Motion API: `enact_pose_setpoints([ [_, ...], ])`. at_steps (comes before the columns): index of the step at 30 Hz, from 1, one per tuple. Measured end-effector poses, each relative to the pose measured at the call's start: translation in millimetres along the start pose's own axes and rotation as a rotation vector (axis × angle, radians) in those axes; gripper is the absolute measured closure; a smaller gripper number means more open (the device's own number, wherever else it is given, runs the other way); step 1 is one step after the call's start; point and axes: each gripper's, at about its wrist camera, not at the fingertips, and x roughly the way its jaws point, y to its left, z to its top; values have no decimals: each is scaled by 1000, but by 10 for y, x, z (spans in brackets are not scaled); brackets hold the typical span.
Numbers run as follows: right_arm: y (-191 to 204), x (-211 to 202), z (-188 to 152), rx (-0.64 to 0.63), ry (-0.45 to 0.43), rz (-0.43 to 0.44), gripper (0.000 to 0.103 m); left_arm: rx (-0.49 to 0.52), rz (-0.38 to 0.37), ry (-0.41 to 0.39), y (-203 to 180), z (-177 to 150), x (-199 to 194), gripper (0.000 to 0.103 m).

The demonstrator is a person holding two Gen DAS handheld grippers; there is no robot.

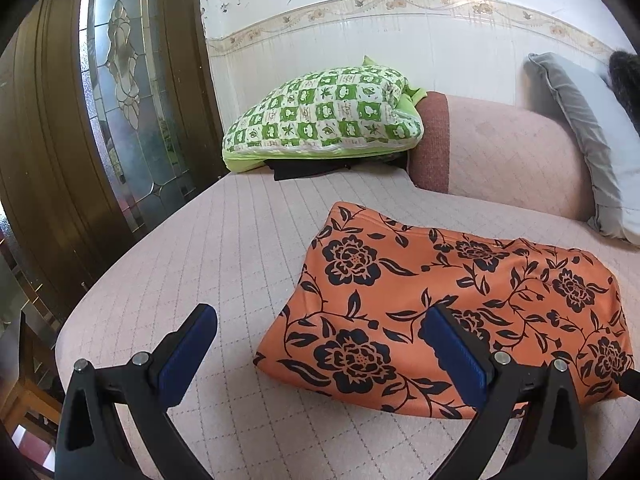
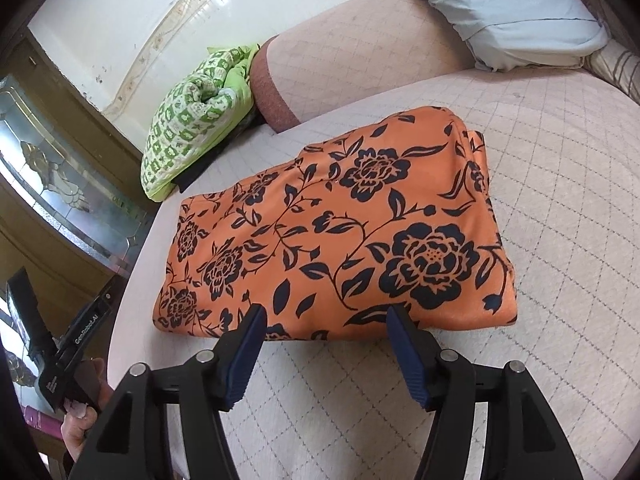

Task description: Fold small clothes

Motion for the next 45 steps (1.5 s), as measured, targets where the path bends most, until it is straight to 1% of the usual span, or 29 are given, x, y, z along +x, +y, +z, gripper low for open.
enact_pose_setpoints([
  [23,-45,-32,-102,15,28,12,36,14,2,30,31,-84,-18,0],
  [28,-86,17,-122,37,48,15,36,13,0,40,34,-93,1,0],
  [32,-79,49,-130,31,55,11,36,18,-1,46,26,-95,27,0],
  [35,-74,74,-130,32,62,13,36,21,-14,76,16,-108,96,0],
  [41,-127,178,-123,64,91,24,35,-1,-63,195,8,-167,345,0],
  [45,-213,233,-89,107,108,40,34,-42,-121,289,11,-220,526,0],
])
